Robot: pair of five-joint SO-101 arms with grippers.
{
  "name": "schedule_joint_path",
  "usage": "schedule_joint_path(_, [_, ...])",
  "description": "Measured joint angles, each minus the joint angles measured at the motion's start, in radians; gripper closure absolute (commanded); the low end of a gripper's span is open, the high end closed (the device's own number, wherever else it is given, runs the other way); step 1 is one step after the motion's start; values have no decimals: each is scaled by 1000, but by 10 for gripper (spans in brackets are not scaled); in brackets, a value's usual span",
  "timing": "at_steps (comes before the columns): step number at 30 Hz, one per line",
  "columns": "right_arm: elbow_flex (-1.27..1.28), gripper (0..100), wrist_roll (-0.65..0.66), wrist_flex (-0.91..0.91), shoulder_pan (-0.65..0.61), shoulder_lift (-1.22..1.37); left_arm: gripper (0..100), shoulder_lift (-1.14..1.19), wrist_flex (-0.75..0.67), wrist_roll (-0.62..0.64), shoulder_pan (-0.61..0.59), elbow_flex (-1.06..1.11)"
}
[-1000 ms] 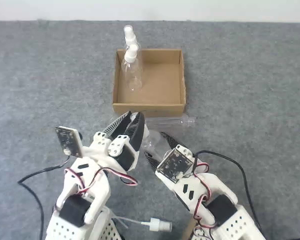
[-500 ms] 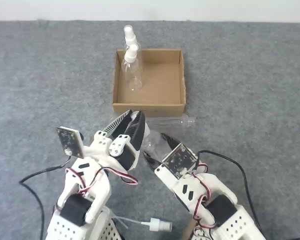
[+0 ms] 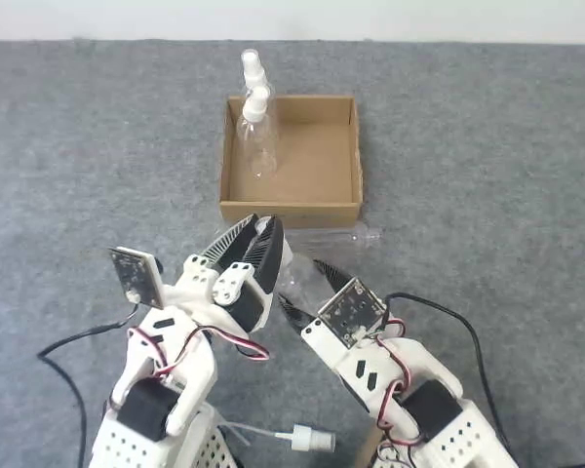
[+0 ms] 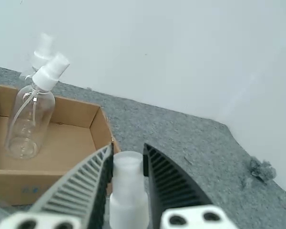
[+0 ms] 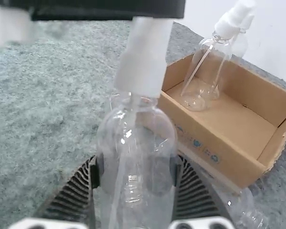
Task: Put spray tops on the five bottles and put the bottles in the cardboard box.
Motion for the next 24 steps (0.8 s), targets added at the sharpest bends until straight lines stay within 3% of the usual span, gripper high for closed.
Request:
schedule_joint_path(6, [0, 992, 0, 2, 0, 0, 988, 0, 115, -8, 52, -63])
schedule_joint_path(17, [0, 992, 0, 2, 5, 0, 981, -2, 133, -9, 63, -72])
schedule_joint_path(24, [0, 992, 0, 2, 6, 0, 833, -2, 137, -9, 63, -80])
